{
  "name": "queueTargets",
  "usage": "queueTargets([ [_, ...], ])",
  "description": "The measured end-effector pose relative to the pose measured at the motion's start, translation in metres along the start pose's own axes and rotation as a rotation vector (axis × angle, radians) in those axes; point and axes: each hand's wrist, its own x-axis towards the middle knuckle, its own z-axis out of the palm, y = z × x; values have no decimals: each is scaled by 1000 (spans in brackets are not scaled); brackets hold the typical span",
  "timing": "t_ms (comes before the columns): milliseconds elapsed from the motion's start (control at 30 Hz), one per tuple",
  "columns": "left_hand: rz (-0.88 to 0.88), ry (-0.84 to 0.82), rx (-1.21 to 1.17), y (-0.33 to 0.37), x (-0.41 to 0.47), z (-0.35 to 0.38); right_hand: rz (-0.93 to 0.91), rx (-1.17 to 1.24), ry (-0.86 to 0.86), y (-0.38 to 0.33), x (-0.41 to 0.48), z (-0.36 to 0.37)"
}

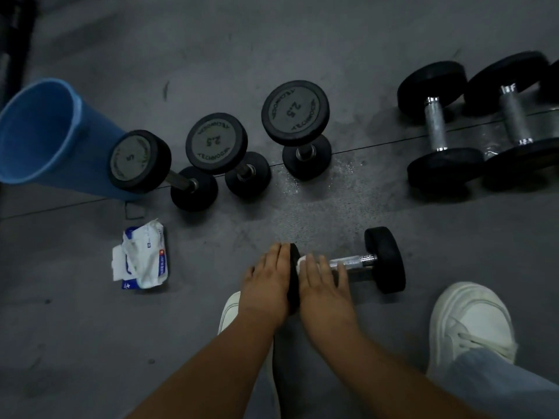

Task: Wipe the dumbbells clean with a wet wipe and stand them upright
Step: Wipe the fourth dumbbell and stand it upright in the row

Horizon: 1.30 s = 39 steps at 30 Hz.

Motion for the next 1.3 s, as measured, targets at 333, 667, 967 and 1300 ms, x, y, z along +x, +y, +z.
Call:
queueTargets([
  [333,12,-61,29,-2,6,-5,-174,-46,-222,34,78,-36],
  [667,27,-77,-6,-4,3,-5,-157,-89,6,30,64,-6],
  [967,29,-112,3,-6,13,-8,-217,136,-63,49,73,-64],
  [1300,35,-110,-34,-9,14,-10,-158,271,7,46,55,-20],
])
